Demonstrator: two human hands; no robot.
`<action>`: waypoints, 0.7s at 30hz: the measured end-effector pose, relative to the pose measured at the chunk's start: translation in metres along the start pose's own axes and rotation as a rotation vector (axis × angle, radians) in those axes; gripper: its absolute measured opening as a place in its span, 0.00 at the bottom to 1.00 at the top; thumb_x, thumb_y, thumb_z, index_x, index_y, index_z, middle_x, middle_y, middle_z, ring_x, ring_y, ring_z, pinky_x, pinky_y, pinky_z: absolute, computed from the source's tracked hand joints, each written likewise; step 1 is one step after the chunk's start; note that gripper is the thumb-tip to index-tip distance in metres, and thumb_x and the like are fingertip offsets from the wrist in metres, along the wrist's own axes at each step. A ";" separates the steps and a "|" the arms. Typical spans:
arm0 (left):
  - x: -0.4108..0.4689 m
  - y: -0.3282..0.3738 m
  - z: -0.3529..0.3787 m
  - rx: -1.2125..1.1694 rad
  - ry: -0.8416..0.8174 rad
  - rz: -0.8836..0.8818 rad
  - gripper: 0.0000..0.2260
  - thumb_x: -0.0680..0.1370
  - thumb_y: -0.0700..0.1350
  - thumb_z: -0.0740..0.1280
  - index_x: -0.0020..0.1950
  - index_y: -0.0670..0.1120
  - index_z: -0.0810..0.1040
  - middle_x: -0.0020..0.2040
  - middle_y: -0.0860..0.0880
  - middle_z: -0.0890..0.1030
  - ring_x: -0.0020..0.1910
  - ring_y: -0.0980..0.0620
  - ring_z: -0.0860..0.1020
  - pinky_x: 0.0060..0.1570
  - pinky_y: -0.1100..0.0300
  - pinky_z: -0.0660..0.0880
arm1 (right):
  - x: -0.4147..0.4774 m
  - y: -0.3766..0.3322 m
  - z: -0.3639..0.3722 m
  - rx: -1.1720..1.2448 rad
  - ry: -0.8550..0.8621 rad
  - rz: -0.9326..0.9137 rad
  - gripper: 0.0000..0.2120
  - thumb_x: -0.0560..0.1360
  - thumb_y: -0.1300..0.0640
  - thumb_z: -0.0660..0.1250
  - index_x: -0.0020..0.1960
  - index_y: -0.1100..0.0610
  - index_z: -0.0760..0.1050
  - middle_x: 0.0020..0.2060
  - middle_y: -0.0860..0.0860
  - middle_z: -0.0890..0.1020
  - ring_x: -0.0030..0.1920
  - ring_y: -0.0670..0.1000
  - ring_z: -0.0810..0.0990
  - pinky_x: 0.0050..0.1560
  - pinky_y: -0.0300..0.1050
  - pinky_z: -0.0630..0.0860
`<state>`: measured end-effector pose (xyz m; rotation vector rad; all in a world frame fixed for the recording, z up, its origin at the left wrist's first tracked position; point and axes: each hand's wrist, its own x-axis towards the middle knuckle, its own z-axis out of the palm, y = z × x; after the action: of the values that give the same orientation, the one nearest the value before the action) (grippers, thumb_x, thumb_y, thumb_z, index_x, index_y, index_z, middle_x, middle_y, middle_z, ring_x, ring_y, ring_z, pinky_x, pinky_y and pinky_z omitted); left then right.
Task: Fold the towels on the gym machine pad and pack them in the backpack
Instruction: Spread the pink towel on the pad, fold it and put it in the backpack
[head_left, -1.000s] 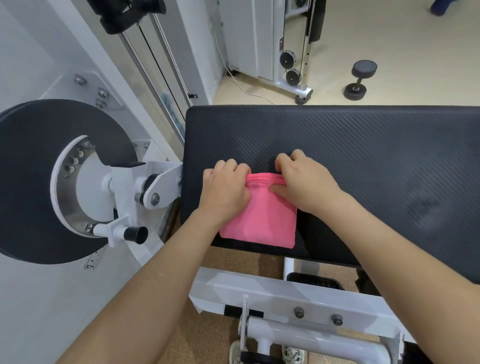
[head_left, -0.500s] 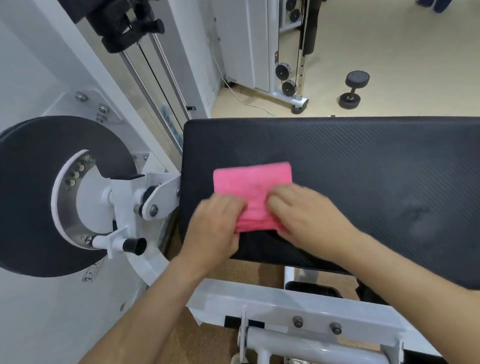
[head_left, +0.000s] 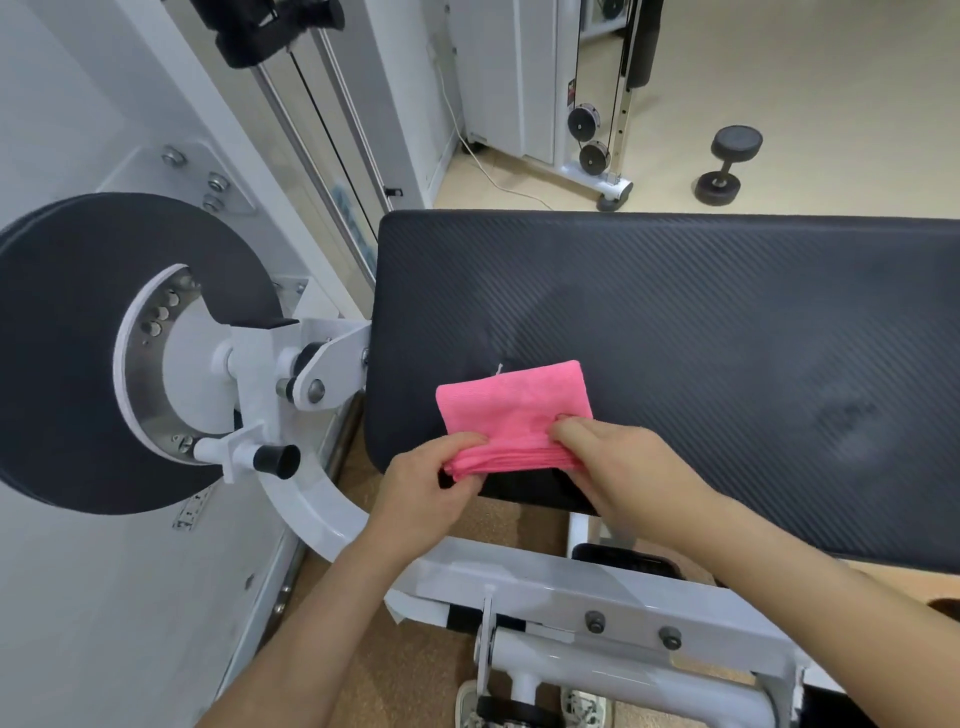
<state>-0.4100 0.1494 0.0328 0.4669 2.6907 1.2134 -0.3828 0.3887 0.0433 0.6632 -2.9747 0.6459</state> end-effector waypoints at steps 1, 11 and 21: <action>0.001 0.001 -0.002 -0.056 -0.008 -0.039 0.11 0.77 0.43 0.70 0.57 0.53 0.82 0.48 0.61 0.83 0.48 0.59 0.80 0.49 0.61 0.77 | 0.002 0.001 -0.005 0.065 0.012 0.038 0.07 0.79 0.53 0.61 0.53 0.55 0.73 0.43 0.48 0.80 0.39 0.53 0.79 0.36 0.49 0.75; 0.024 0.009 -0.003 -0.132 0.088 -0.285 0.09 0.81 0.53 0.62 0.57 0.54 0.78 0.41 0.58 0.79 0.42 0.60 0.76 0.41 0.62 0.72 | 0.038 0.009 -0.012 0.223 0.177 0.298 0.11 0.78 0.49 0.65 0.55 0.55 0.74 0.44 0.48 0.72 0.42 0.49 0.74 0.42 0.44 0.70; 0.045 0.020 0.007 -0.096 0.382 -0.349 0.14 0.77 0.51 0.68 0.59 0.52 0.70 0.43 0.55 0.77 0.41 0.56 0.77 0.36 0.65 0.70 | 0.059 0.013 -0.014 0.230 0.178 0.447 0.17 0.76 0.46 0.67 0.63 0.51 0.73 0.45 0.48 0.73 0.44 0.48 0.73 0.45 0.43 0.69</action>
<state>-0.4465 0.1821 0.0428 -0.2685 2.8257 1.4293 -0.4423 0.3814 0.0576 -0.0691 -2.9143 1.0203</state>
